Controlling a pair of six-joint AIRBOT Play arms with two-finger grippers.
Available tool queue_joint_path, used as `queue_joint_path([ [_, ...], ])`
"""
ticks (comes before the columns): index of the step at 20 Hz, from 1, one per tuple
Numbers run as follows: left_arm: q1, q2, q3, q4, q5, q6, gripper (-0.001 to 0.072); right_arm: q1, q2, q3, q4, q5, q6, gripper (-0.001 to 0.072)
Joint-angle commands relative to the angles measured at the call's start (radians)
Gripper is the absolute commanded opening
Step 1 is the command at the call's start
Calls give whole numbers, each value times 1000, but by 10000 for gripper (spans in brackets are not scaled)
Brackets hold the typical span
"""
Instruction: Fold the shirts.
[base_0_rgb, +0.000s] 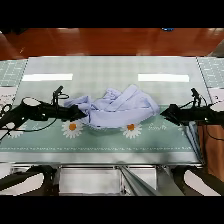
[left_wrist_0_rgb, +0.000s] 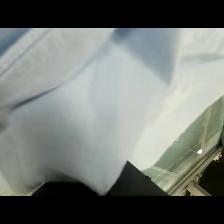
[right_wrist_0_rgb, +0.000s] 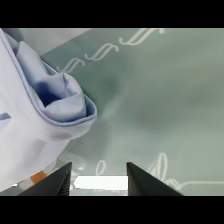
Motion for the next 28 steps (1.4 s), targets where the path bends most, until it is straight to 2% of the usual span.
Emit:
queue_joint_path([
  [1,19,-2,63,-3,-93,7,19,-1,-84,-3,124,-12,-74,406],
  [6,20,34,72,-3,-98,6,19,7,-200,13,281,-44,-177,406],
  [11,20,38,72,-6,-97,6,19,217,-339,161,289,-119,-155,404],
  [12,26,39,78,-5,-97,6,19,251,-369,203,289,-120,-146,322],
  [13,43,40,94,-5,-98,5,18,270,-386,244,288,-98,-146,145],
  [14,71,45,122,-6,-116,2,18,275,-388,283,288,-66,-159,24],
  [16,137,77,204,-6,-175,-2,18,273,-354,387,244,14,-163,22],
  [20,251,194,436,-6,-199,-57,18,275,-197,723,-97,97,21,22],
  [22,287,251,586,-6,-199,-88,18,275,-116,924,-191,135,65,22],
  [24,307,306,742,-6,-199,-92,18,275,-38,1099,-209,168,90,22],
  [28,324,413,997,-5,-199,-110,18,275,136,1256,-224,195,93,22],
])
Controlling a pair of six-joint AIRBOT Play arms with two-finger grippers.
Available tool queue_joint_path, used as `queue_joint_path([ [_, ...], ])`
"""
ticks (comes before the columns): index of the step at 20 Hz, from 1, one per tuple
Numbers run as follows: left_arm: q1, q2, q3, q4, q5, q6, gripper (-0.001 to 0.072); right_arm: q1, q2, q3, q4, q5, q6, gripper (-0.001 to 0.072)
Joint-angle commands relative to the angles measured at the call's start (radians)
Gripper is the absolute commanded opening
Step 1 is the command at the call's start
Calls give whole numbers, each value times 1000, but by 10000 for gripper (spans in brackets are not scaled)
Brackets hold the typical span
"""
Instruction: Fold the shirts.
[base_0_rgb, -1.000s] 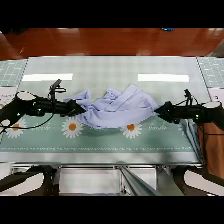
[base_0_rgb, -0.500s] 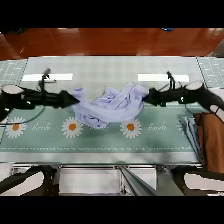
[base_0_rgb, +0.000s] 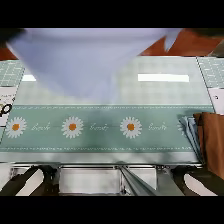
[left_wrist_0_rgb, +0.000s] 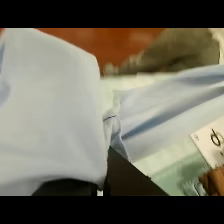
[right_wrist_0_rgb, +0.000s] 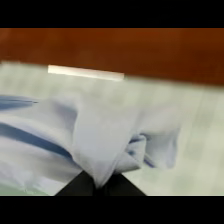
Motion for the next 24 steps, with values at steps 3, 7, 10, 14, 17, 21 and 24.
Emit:
queue_joint_path([
  [3,20,159,287,4,6,-31,18,1,238,173,-60,89,19,22],
  [7,20,286,308,69,-22,-39,18,1,367,173,-101,313,56,22],
  [10,-2,356,303,172,-85,-73,18,1,446,135,-158,470,97,22],
  [14,-145,378,230,234,-109,-109,18,0,580,-75,-212,558,179,22],
  [17,-207,377,71,233,-109,-110,18,0,672,-342,-188,549,221,22],
  [21,-209,337,-229,233,-97,-109,18,0,698,-661,-142,431,221,22],
  [24,-211,236,-417,233,-32,-105,18,0,650,-830,-142,305,206,22],
])
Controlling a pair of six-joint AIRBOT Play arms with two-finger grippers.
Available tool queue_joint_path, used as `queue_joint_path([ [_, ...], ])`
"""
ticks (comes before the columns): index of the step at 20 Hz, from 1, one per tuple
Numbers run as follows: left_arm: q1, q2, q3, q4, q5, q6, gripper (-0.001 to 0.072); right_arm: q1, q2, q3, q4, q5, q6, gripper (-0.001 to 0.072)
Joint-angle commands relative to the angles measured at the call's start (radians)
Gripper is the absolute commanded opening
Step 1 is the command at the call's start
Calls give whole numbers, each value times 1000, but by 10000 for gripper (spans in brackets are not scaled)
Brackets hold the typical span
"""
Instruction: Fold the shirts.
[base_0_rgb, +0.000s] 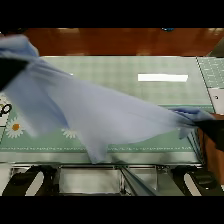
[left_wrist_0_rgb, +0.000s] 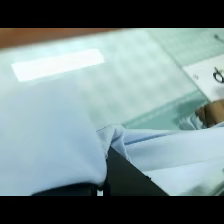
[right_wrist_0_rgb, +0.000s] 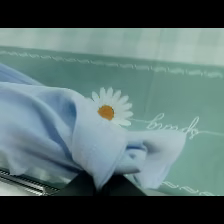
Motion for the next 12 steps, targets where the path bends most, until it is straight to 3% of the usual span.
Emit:
queue_joint_path([
  [1,-8,-113,-215,0,82,19,19,0,-57,-211,16,-153,-15,22],
  [5,-8,-336,-247,-15,260,56,19,0,-311,-238,19,-381,-86,22],
  [8,-8,-498,-247,-127,409,85,20,0,-576,-187,27,-603,-96,23],
  [9,-8,-544,-247,-162,439,85,65,0,-660,-150,38,-664,-96,23],
  [10,-8,-586,-247,-174,461,79,309,-3,-744,-98,50,-707,-90,57],
  [11,-3,-616,-245,-172,460,72,501,-11,-827,-27,74,-726,-75,252],
  [12,17,-637,-232,-157,423,68,506,-34,-901,60,105,-703,-79,423],
])
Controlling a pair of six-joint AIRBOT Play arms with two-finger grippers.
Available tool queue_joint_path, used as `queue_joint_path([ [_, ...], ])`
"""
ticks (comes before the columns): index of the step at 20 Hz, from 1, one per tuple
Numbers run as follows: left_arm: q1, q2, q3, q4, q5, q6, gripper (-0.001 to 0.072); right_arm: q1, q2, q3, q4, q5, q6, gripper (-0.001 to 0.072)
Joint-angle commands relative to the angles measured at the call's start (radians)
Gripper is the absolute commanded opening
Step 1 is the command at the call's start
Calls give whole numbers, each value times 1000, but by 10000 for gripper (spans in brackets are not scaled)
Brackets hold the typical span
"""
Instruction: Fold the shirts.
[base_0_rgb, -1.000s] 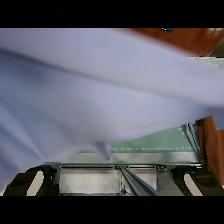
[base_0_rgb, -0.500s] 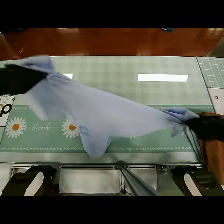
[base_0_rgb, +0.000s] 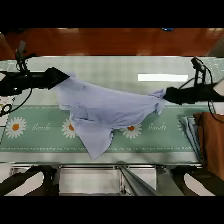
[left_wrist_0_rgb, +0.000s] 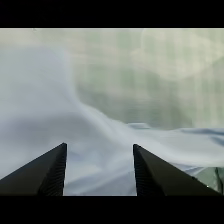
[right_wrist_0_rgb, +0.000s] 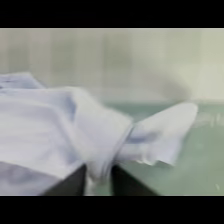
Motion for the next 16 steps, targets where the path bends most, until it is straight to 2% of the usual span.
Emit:
queue_joint_path([
  [1,54,-106,23,-7,-22,-43,506,-58,-270,232,78,-47,3,413],
  [2,112,-101,42,31,-87,-96,506,-106,-304,320,77,33,1,413],
  [4,246,-62,53,77,-197,-101,505,-240,-306,430,50,162,-16,412],
  [7,418,52,-26,90,-265,-97,505,-421,-229,372,-51,274,-32,413],
  [9,447,141,-188,90,-296,-97,505,-481,-147,172,-56,224,-34,412],
  [12,388,190,-470,87,-325,-96,505,-490,-33,-169,82,77,-142,412],
  [16,343,188,-634,86,-275,-97,505,-490,-11,-293,187,101,-257,408],
])
